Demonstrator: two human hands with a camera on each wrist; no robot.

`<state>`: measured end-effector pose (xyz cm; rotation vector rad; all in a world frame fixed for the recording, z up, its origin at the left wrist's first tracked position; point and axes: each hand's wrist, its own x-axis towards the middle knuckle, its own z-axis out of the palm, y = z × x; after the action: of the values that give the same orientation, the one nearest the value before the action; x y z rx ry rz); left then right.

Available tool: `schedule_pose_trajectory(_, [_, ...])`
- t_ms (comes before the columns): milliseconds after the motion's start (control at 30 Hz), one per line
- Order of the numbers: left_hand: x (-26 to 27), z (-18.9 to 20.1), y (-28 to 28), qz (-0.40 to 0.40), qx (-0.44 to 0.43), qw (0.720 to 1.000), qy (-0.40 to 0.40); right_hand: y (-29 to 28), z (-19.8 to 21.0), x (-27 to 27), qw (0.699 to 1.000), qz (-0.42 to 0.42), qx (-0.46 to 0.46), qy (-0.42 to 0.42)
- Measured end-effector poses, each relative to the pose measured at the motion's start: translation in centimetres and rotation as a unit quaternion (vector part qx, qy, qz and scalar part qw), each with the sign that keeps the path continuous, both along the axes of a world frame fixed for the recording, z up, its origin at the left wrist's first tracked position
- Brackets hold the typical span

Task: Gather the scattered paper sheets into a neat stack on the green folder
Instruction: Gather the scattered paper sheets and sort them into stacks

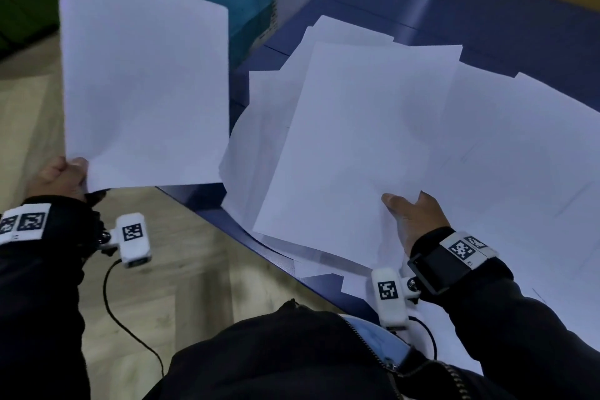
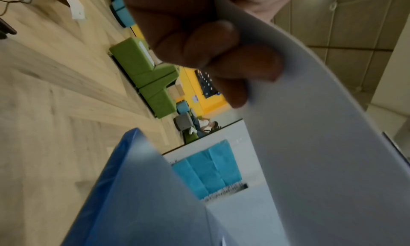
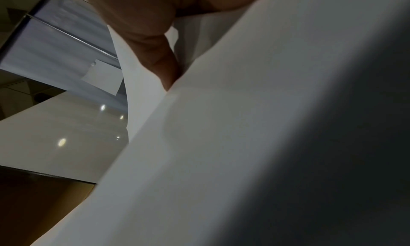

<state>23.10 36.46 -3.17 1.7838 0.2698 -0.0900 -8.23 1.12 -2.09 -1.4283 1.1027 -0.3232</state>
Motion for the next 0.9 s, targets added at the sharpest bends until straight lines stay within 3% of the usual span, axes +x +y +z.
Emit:
schedule_pose_trajectory(100, [0.4, 0.7, 0.1, 0.016, -0.016, 0.999, -0.023, 0.1, 0.1, 0.2, 1.000, 0.004, 0.001, -0.007])
schedule_pose_trajectory(267, [-3.3, 1.2, -3.9, -0.086, -0.006, 0.996, -0.011, 0.2, 0.2, 0.4, 1.000, -0.010, 0.001, 0.009])
schedule_pose_trajectory(467, [-5.7, -1.3, -7.9, -0.131, -0.109, 0.983, 0.063, 0.8, 1.0, -0.5, 1.000, -0.025, 0.000, 0.007])
schedule_pose_trajectory(633, [-8.2, -3.1, -10.4, -0.183, -0.054, 0.974, 0.120, 0.3, 0.4, -0.8, 0.998, -0.043, 0.038, 0.010])
schedule_pose_trajectory(900, [-12.4, -3.0, -13.9, -0.278, -0.049, 0.944, 0.173, 0.4, -0.9, -0.7, 0.993, -0.064, 0.083, -0.053])
